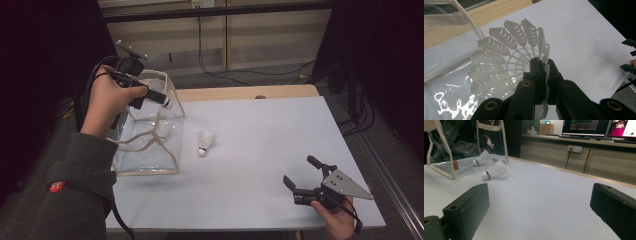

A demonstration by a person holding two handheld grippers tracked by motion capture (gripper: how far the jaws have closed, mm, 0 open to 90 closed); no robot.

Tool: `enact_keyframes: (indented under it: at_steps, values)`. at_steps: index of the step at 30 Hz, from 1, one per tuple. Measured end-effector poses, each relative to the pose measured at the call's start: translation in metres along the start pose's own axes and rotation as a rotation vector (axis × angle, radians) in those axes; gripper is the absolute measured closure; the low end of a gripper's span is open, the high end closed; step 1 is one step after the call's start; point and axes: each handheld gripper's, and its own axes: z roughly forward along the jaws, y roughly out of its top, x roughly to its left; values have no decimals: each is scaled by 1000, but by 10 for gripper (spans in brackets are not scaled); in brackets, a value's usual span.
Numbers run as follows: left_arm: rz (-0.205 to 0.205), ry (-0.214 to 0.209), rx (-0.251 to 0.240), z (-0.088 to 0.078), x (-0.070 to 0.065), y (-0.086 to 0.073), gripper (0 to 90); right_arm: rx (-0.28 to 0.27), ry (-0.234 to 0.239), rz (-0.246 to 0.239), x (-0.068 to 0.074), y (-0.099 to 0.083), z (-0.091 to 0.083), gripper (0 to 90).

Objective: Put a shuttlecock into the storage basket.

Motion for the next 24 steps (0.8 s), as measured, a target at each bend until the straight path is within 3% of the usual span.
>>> enact_keyframes:
  at_steps: [24]
  values:
    - [-41,44,-18,-8,15,-2,877,2,3,-4,0,-1,1,23]
